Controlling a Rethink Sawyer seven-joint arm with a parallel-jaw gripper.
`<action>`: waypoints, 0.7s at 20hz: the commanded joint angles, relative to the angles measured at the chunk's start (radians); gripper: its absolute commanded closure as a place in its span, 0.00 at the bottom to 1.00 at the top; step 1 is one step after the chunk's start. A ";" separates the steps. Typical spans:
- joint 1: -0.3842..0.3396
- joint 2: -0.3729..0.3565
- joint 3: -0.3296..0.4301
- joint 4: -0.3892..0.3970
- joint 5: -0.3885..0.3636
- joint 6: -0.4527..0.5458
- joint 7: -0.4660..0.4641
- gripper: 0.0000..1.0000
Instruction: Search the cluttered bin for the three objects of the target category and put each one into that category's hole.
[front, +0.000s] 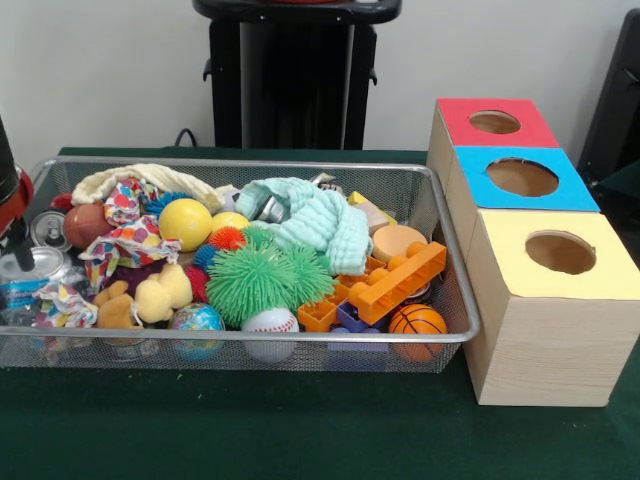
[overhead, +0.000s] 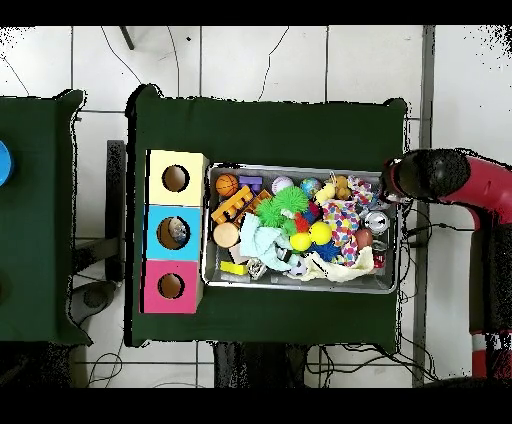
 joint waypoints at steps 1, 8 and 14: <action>0.022 0.049 -0.039 -0.058 -0.039 0.171 -0.221 0.00; 0.007 0.033 -0.039 -0.019 -0.047 0.155 -0.212 0.00; -0.001 0.040 -0.049 -0.013 -0.064 0.124 -0.213 0.00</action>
